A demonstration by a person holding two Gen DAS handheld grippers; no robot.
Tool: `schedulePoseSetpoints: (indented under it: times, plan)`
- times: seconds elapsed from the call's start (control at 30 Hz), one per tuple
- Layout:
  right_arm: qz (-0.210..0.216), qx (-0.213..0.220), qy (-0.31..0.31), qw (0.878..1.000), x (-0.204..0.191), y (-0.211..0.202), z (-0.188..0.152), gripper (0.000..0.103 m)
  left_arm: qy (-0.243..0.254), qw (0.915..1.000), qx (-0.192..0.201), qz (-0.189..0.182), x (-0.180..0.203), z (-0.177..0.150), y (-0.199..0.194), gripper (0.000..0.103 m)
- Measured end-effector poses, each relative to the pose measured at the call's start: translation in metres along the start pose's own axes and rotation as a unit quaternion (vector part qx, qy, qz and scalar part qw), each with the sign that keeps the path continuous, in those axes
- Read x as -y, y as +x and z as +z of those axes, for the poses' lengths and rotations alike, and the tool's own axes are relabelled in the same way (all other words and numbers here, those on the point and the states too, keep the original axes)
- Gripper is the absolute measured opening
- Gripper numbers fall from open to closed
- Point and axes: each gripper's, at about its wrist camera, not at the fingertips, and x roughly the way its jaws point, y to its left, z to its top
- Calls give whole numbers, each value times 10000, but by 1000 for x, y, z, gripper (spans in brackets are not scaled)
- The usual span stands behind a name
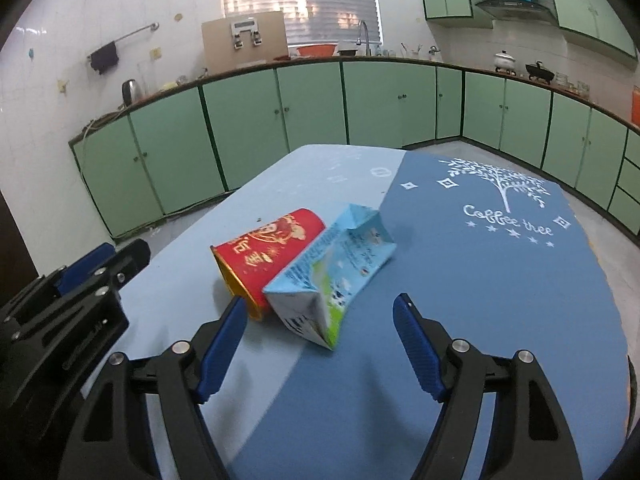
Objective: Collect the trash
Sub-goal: 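Grasp the blue milk carton with the right tool while the left tool grasps the red cup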
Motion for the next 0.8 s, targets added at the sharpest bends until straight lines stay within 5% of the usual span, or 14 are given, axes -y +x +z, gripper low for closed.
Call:
schedulePoseSetpoints:
  times: [0.7,0.8]
  plan:
    - [-436,-280,402,9978,25,19,4,68,-179,9995,-51,-262,-1,-7,9,38]
    - [-355,-418,458,9974,27,25,5,50,-169,9995,-17,-261,0,-5,8,38]
